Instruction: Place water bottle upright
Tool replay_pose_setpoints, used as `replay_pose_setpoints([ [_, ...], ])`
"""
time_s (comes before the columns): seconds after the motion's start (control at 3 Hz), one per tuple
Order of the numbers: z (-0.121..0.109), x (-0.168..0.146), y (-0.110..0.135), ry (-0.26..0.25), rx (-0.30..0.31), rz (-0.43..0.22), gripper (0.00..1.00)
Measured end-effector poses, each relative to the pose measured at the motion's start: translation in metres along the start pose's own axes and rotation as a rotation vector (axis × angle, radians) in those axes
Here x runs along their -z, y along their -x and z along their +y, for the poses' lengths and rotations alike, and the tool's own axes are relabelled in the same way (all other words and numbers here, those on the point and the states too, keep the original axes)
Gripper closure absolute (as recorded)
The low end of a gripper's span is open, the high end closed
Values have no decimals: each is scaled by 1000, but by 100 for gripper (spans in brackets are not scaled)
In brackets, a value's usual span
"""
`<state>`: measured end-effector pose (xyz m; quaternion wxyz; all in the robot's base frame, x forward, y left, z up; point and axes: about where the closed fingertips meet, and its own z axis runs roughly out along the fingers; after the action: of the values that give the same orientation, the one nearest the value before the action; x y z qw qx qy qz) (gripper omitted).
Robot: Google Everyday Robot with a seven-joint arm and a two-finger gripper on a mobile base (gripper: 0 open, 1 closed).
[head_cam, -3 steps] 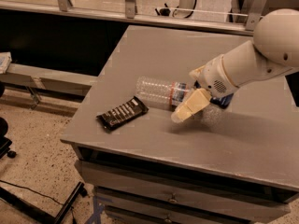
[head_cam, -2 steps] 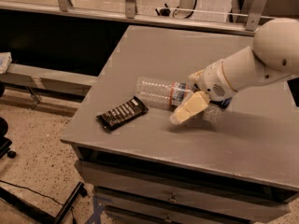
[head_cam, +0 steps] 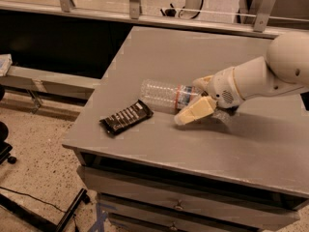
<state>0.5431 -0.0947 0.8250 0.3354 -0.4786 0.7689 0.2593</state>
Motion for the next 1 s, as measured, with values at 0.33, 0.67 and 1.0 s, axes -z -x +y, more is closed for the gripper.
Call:
replay_pose_setpoints([
  [0.33,-1,0,1,5,-12,-27,41],
  [0.67,0,7,4,8,-18,-57,64],
  [1.0,3,21,13,11,-12,-105,87],
])
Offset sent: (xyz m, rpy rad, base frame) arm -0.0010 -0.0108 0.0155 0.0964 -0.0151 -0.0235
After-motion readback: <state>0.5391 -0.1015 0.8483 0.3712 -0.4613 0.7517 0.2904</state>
